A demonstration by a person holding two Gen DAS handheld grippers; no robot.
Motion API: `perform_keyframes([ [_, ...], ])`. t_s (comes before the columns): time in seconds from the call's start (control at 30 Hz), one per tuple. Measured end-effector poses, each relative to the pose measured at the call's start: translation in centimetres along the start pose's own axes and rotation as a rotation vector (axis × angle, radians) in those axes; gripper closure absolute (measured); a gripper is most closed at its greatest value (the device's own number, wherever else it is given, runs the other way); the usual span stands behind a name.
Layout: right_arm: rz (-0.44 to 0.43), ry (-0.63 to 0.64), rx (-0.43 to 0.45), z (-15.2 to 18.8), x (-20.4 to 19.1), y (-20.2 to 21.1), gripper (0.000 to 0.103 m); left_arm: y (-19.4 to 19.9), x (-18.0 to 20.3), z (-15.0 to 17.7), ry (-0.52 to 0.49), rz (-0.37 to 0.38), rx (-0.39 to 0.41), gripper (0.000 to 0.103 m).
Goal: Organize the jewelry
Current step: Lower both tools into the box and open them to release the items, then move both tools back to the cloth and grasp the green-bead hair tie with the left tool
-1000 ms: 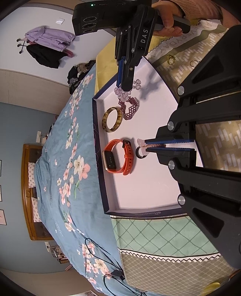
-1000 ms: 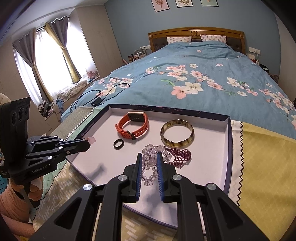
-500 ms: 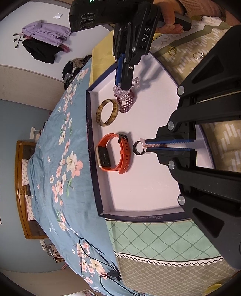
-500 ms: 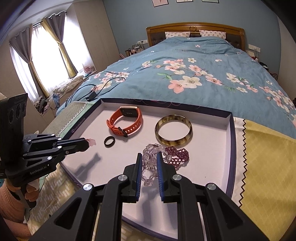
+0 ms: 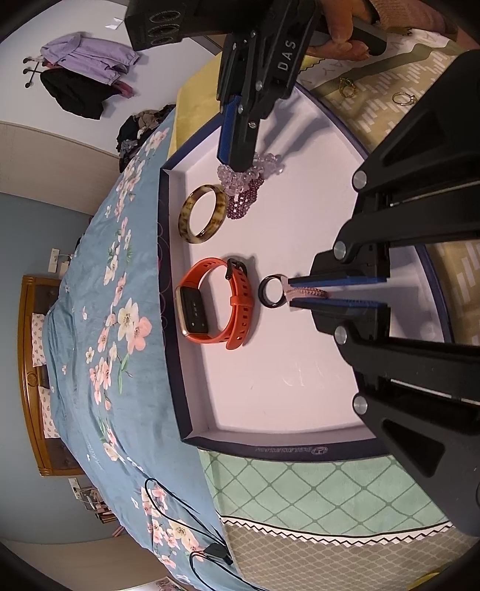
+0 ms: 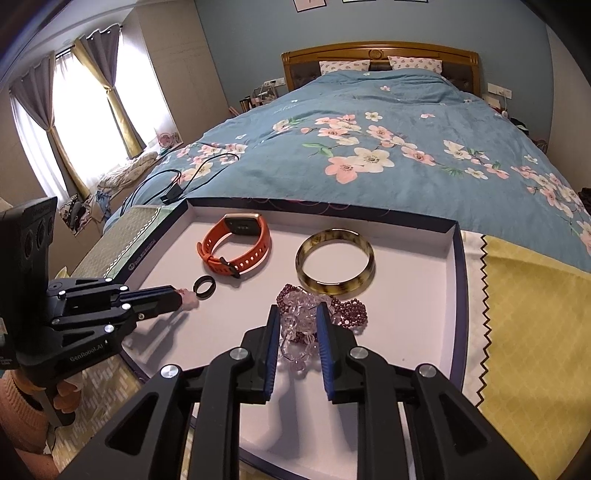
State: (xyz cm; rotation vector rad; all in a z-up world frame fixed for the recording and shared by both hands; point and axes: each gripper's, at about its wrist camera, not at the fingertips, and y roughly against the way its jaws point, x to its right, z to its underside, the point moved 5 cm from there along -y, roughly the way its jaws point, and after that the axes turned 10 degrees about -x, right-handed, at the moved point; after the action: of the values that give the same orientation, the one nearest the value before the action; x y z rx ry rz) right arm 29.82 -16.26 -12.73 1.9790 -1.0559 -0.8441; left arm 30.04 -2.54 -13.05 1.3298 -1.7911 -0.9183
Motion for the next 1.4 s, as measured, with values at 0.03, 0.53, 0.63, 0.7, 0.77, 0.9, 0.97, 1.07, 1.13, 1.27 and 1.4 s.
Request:
perform_keyframes([
  [0.03,0.003,-0.002,0.005,0.0,0.1,0.1,0.085,-0.1,0.0,0.0,-0.002,-0.001,-0.002,0.095],
  [0.53,-0.028,-0.002,0.034,0.7,-0.3,1.9,0.081,4.0,-0.3,0.4,0.004,-0.026,0.113,0.067],
  [0.63,-0.050,0.004,0.051,1.1,-0.7,2.9,0.077,6.0,-0.3,1.3,-0.009,-0.025,0.148,0.064],
  [0.7,-0.063,0.022,0.063,1.7,-1.3,3.9,0.074,7.3,0.0,2.2,-0.027,-0.021,0.170,0.061],
  [0.77,-0.065,0.035,0.074,2.5,-1.6,4.9,0.069,8.3,0.0,3.1,-0.038,-0.014,0.183,0.058],
  [0.9,-0.060,0.059,0.070,4.5,-1.9,6.5,0.069,9.7,0.2,5.7,-0.060,0.021,0.180,0.056],
  [0.97,-0.058,0.047,0.059,5.8,-1.6,6.9,0.066,9.9,0.5,7.2,-0.075,0.043,0.159,0.051],
  [1.07,-0.039,0.010,0.032,7.7,-0.5,6.8,0.064,9.7,0.8,9.4,-0.067,0.082,0.132,0.049],
  [1.13,-0.046,-0.011,0.015,8.7,0.0,6.6,0.063,9.3,0.9,10.5,-0.071,0.087,0.112,0.049],
  [1.27,-0.042,-0.046,-0.020,10.7,0.8,6.2,0.063,9.3,1.3,12.5,-0.081,0.119,0.086,0.048],
  [1.4,-0.034,-0.047,-0.038,11.7,0.7,5.9,0.063,9.2,1.9,14.0,-0.098,0.144,0.060,0.048],
])
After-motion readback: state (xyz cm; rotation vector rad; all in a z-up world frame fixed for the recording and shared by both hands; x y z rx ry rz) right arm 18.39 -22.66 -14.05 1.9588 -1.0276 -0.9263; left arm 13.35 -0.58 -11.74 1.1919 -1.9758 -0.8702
